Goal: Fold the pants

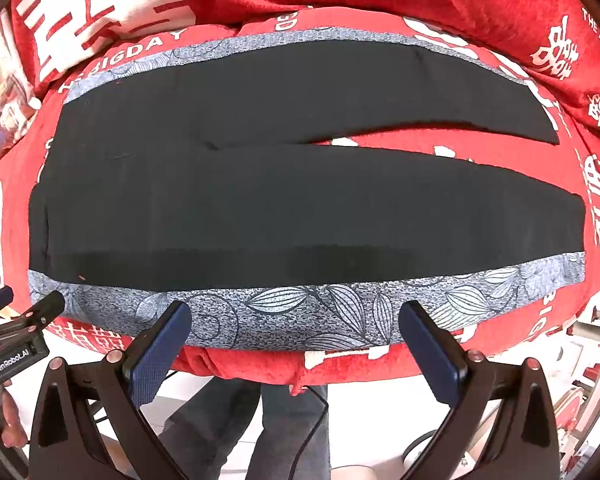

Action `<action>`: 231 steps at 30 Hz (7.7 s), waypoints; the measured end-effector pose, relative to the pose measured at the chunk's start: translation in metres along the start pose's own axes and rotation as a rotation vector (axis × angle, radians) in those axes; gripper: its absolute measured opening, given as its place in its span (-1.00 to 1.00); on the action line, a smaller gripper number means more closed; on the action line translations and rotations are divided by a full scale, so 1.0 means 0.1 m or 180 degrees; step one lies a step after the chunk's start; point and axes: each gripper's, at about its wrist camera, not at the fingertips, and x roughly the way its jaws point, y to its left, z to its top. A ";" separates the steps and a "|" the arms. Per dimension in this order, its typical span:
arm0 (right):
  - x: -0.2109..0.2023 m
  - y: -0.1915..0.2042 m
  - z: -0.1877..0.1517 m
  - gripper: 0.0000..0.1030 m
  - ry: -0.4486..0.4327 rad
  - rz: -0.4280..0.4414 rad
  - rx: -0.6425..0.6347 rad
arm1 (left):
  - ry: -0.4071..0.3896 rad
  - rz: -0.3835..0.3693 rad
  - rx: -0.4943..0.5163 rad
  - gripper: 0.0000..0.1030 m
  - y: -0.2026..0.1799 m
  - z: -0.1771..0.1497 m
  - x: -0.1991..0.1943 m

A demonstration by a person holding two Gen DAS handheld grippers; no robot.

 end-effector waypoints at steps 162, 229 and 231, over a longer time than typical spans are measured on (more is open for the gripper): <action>0.27 -4.35 0.72 -0.70 -0.0962 0.2769 0.2164 | -0.0472 -0.1829 0.1253 -0.26 -4.08 2.23 -0.64; 0.67 -3.22 1.98 -0.12 -0.0449 0.1254 0.0591 | -0.0468 0.0203 0.0010 0.62 -1.34 2.32 0.11; 0.64 -2.73 2.02 -0.12 -0.0409 0.1345 0.0292 | -0.0456 0.0251 -0.0007 0.62 -1.03 2.08 0.17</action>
